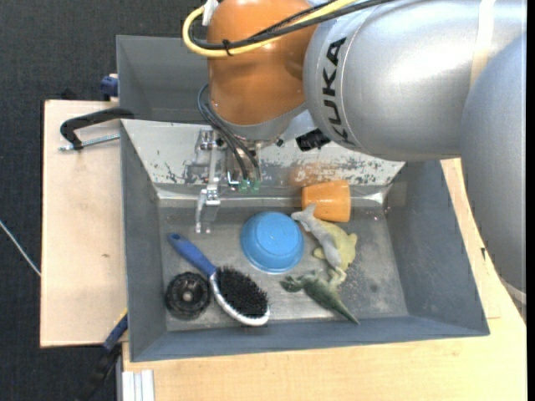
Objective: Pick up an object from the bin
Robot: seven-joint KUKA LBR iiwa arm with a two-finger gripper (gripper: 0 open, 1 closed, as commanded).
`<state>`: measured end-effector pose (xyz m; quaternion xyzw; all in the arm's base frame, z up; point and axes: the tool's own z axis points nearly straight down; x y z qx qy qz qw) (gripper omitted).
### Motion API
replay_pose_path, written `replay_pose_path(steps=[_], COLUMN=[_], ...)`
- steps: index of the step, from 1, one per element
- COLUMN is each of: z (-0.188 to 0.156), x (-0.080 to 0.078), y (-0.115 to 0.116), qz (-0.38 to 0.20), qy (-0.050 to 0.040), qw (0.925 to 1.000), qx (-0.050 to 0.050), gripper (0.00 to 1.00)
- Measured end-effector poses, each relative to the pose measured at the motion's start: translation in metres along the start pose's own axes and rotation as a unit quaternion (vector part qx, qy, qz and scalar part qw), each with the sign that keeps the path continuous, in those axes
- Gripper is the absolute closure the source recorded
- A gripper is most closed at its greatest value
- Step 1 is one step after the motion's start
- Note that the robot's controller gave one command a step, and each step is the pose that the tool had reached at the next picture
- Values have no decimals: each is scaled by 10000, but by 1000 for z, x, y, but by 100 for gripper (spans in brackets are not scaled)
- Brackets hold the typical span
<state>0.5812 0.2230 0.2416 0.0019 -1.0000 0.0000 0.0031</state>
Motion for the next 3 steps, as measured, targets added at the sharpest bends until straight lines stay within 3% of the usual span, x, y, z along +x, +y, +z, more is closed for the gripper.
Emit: replay_pose_path(steps=[1, 2, 3], z=[149, 144, 7], x=[19, 17, 12], y=[-27, -26, -23], qz=[1282, 1283, 1218], qy=[3, -35, -81], qw=[9917, 9917, 9925], qx=[7, -15, -35], gripper=[0, 100, 100])
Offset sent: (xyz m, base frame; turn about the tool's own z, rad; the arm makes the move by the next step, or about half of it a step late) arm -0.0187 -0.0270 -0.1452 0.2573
